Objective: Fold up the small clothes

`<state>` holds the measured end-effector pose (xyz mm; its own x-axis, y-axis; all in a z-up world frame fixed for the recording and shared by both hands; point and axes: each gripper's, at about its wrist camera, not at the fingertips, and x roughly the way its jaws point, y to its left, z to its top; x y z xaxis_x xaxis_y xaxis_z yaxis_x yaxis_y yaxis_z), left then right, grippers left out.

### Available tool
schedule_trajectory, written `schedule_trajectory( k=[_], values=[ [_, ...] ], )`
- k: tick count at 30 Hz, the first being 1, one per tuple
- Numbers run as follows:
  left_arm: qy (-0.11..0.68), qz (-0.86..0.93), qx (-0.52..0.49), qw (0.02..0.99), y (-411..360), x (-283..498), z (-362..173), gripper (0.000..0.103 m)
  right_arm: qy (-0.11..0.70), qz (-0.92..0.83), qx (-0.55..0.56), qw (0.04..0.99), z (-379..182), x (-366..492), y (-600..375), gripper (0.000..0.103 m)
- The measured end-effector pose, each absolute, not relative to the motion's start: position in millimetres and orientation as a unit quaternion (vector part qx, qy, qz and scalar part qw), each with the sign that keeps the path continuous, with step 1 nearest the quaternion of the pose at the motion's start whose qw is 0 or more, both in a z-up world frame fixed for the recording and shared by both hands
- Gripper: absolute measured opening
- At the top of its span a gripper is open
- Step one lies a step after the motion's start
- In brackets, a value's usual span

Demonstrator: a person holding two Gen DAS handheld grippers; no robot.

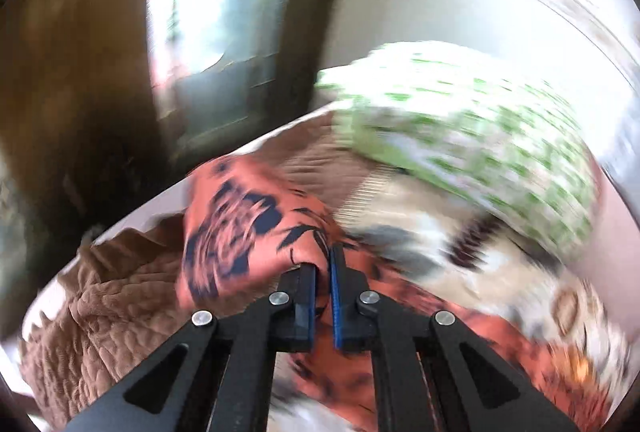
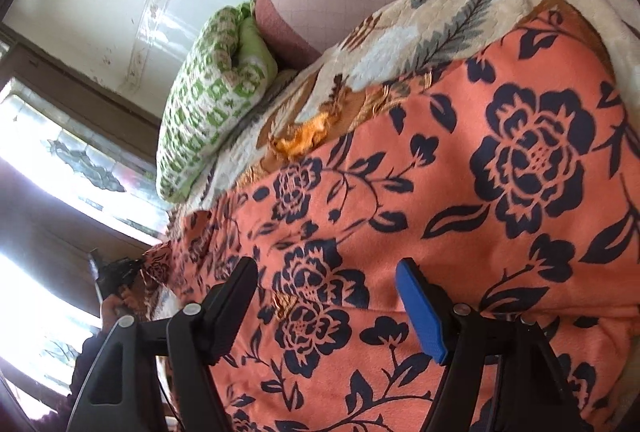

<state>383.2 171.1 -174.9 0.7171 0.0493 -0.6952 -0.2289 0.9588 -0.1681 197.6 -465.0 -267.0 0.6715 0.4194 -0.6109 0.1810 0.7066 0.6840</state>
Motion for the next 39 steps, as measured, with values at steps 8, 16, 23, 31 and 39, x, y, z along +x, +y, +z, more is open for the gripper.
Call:
schedule_trajectory(
  k=[8,16,23,31,39],
  values=[
    [0.342,-0.108,0.018,0.933,-20,322,-121,0.005,0.349,0.057,0.418,0.837,-244,180,-495,0.075],
    [0.354,-0.290,0.077,0.886,-218,235,-133,0.006,0.294,0.041,0.483,0.824,-227,156,-540,0.075],
    [0.341,-0.349,0.113,0.865,-271,184,-153,0.063,0.299,0.014,0.494,0.817,-226,150,-558,0.075],
    [0.322,-0.135,0.027,0.937,-147,226,-170,0.076,0.347,0.041,0.454,0.820,-229,166,-523,0.077],
    [0.394,0.024,0.019,0.918,-91,279,-221,0.076,0.385,0.047,0.266,0.882,-212,169,-432,0.077]
  ],
)
